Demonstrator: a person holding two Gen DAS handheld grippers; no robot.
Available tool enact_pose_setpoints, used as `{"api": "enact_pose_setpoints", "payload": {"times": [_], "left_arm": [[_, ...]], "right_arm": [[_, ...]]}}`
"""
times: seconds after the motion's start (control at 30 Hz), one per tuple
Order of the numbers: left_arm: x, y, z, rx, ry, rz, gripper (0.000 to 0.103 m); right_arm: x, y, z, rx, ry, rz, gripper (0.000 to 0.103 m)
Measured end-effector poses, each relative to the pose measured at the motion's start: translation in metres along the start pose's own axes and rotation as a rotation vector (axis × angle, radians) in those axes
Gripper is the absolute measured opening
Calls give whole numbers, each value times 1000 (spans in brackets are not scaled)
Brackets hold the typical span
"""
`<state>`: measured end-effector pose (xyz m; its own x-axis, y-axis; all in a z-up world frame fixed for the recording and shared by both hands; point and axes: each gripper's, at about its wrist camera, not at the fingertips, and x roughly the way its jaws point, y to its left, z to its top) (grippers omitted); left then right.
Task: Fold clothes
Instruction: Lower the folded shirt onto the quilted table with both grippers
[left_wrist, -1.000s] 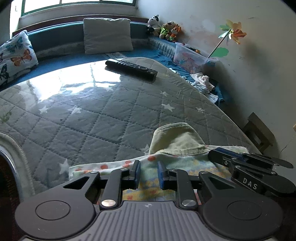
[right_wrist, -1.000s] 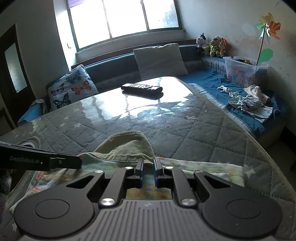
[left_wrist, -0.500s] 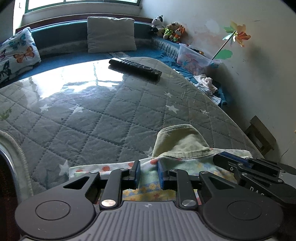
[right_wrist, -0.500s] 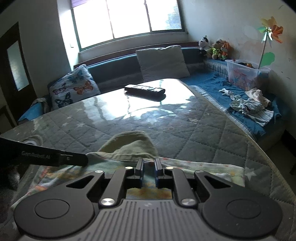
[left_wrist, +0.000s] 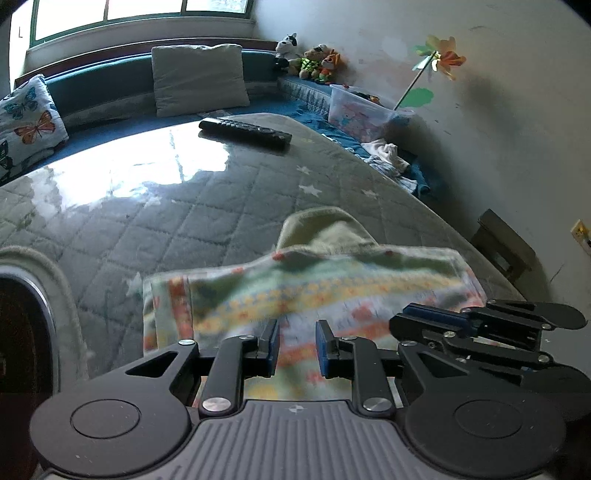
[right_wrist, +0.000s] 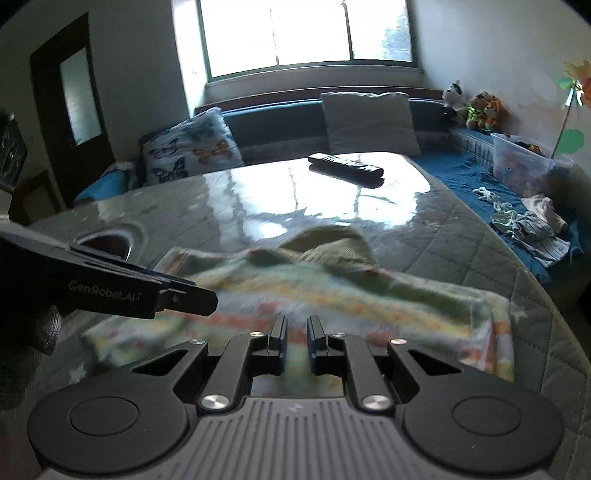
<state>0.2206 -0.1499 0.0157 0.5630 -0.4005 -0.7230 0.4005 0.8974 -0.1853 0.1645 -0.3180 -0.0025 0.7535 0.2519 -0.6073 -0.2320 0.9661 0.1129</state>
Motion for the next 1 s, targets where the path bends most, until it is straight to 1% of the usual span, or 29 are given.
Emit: {"api": "enact_pose_setpoints", "payload": {"times": [0.17,0.23,0.33,0.5,0.63,0.8,1.0], "left_arm": [[-8,-5,-19,16,-2,-2,23],[-12,-7,-26,22,-9,-2,23],[-19,-9,-34,34,-29,4,27],[-29,-9,-47,52,-53,24,29],[-34,-3,-55,23,-58,35,31],[-40,5,-60,-4,-68,43,31],[-47,13,-63,-44,-75,50,32]], "right_arm": [[-10,13,-14,-23,12,14,11],[-14,18,-20,-39,4,11,11],[-21,24,-26,-45,-1,17,11],[-27,31,-41,-53,-15,4,12],[-32,35,-41,-66,-25,7,12],[-33,39,-35,-61,-46,23,12],[-25,45,-39,-71,-25,45,12]]}}
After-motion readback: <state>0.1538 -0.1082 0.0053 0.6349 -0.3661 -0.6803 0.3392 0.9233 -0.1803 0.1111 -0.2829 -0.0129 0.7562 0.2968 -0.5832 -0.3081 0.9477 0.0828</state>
